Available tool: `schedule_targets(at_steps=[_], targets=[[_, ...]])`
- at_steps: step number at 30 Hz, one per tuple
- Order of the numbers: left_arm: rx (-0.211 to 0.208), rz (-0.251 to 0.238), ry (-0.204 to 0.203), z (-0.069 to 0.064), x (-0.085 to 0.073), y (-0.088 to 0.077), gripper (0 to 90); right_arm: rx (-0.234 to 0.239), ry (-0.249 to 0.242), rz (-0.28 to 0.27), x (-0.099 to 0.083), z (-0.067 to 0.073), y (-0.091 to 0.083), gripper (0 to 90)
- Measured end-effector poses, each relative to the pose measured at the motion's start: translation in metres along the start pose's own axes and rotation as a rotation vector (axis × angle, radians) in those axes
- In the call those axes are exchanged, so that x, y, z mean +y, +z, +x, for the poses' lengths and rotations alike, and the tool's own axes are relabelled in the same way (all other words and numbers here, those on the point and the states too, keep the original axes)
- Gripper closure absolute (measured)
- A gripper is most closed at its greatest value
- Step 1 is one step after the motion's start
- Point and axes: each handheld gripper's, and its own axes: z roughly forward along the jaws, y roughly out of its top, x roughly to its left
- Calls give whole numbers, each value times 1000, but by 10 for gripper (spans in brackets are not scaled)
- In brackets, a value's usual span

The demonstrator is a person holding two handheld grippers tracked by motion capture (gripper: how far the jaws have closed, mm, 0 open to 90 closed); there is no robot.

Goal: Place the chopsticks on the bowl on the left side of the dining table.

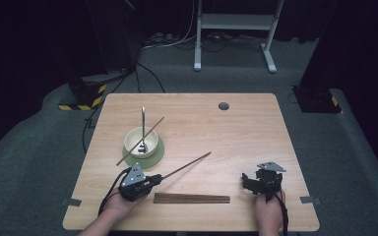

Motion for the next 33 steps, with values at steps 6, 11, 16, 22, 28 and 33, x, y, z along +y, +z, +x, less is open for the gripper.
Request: schedule_targets(at_steps=[6,11,16,22,28,33], targets=[[4,-27,-13,0,3,-6,837,0,2,0,0,0,0,115],[4,-52,-9,0,5,-9,837,0,1,0,0,0,0,115],[14,-78,-15,1,7,-14,837,0,-6,-3,0,0,0,115],[20,-114,-26,2,10,-20,837,0,-1,-1,0,0,0,116],[26,-145,-32,4,12,-26,837,0,-5,-3,0,0,0,116],[38,-179,-31,4,15,-32,837,-1,-7,-4,0,0,0,116]])
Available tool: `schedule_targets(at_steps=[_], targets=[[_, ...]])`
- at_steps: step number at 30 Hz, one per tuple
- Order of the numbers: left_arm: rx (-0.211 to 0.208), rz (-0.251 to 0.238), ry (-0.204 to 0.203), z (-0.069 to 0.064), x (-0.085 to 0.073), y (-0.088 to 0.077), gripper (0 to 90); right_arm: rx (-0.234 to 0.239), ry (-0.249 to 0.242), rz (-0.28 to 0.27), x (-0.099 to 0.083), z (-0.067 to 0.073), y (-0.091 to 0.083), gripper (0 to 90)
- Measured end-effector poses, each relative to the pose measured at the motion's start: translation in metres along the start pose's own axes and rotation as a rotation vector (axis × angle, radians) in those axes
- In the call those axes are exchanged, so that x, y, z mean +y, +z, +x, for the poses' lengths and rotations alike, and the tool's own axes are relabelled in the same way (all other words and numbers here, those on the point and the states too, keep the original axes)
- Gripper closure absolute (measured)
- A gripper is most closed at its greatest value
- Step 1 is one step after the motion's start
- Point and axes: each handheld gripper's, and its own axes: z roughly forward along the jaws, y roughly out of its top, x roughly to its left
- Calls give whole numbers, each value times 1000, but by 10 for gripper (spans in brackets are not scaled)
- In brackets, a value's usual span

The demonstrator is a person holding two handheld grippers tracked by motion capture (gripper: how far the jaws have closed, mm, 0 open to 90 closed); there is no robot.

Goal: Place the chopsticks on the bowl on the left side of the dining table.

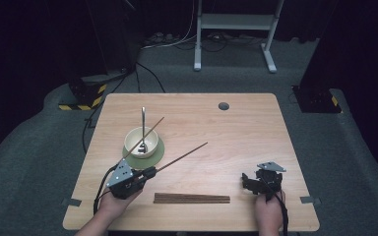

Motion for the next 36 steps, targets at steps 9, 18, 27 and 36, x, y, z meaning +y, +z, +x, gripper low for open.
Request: schedule_targets(at_steps=[9,18,27,36], targets=[[19,-75,2,3,6,-12,837,0,0,0,0,0,0,117],[55,-115,-21,12,6,-21,837,2,3,2,0,0,0,117],[93,-136,-42,22,5,-27,837,5,1,2,0,0,0,117],[136,-147,-62,31,3,-32,837,4,-5,-2,0,0,0,117]])
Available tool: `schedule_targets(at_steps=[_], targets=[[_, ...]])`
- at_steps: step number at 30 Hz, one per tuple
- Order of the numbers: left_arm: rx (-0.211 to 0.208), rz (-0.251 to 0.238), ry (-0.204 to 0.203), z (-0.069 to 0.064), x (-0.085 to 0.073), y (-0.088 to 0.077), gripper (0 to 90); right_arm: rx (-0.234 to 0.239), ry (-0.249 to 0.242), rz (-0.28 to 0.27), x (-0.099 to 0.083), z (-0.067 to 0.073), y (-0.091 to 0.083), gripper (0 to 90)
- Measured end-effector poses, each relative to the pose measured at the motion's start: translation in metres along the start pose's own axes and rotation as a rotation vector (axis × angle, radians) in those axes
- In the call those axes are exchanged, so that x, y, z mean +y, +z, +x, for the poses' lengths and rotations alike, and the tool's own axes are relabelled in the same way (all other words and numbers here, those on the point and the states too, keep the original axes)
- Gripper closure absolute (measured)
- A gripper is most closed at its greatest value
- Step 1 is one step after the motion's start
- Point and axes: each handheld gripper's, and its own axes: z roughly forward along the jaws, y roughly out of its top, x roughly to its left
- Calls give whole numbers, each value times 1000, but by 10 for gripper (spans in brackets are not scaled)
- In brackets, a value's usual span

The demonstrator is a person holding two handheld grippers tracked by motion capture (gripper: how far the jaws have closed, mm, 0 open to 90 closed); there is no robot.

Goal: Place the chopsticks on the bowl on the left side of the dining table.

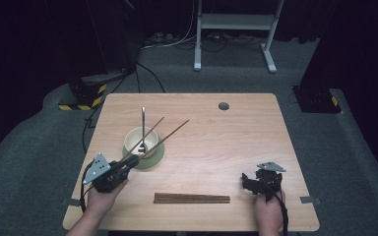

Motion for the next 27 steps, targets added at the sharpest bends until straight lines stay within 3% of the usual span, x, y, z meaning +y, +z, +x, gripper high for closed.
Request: schedule_targets(at_steps=[5,8,12,16,17,27], targets=[[23,2,14,7,0,-2,837,0,-1,0,0,0,0,117],[41,-6,-16,9,-1,-3,837,-1,-1,0,0,0,0,117],[59,-6,-10,14,-2,-4,837,1,0,0,0,0,0,117],[81,-5,-34,18,-4,-5,837,0,-2,0,0,0,0,117],[85,-1,-22,20,-5,-5,837,0,-1,0,0,0,0,117],[120,28,-47,29,-13,-3,837,1,0,0,0,0,0,117]])
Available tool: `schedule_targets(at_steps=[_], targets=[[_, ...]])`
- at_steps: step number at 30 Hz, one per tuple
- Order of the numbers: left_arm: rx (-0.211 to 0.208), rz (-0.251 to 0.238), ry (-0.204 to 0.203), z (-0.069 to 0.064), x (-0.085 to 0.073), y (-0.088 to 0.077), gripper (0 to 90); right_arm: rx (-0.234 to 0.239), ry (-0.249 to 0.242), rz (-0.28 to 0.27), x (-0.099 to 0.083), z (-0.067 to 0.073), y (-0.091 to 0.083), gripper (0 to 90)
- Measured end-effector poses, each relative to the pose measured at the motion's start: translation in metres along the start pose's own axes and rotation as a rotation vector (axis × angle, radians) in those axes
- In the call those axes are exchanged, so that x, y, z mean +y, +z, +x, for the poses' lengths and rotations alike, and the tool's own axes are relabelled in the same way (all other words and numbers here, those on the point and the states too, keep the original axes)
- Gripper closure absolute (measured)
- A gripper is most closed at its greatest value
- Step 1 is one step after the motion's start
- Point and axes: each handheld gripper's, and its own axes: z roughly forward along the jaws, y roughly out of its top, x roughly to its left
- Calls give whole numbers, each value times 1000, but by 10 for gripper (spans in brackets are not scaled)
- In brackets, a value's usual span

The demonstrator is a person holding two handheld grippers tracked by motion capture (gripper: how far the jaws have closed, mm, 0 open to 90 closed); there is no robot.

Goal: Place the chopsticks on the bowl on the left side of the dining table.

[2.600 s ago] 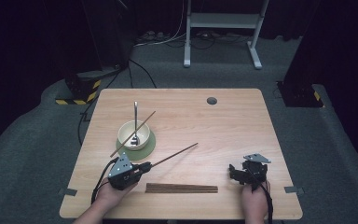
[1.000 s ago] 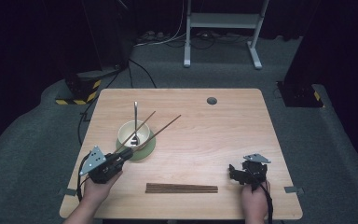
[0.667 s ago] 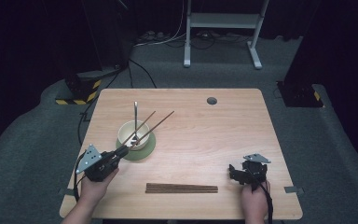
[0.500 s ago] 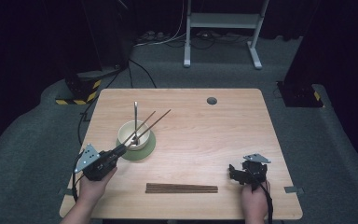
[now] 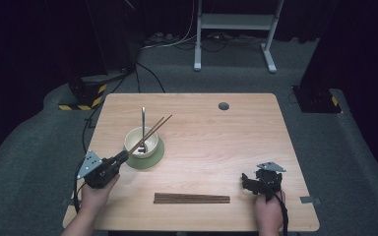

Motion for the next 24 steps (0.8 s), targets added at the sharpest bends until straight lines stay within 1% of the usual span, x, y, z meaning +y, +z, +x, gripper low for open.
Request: schedule_targets(at_steps=[4,6,7,8,13,14,15,18,20,21,22,24], targets=[[15,23,1,5,-4,2,837,0,-2,0,0,0,0,117],[15,26,-10,6,-5,2,837,0,1,0,0,0,0,117],[15,28,-8,6,-5,2,838,0,3,-1,0,0,0,117],[19,28,-17,6,-6,3,837,0,2,-1,0,0,0,117],[24,47,0,6,-7,4,837,1,1,0,0,0,0,117],[21,45,-4,6,-8,5,837,1,1,-1,0,0,0,117],[27,53,7,5,-8,5,837,1,1,-1,0,0,0,117],[31,54,4,4,-8,6,837,2,1,0,0,0,0,117],[37,67,24,5,-9,6,837,2,1,0,0,1,0,117],[39,71,18,4,-9,6,837,2,1,0,0,1,0,117],[40,76,23,4,-10,7,837,3,4,0,0,1,0,117],[39,79,19,4,-10,7,836,3,3,0,0,1,0,117]])
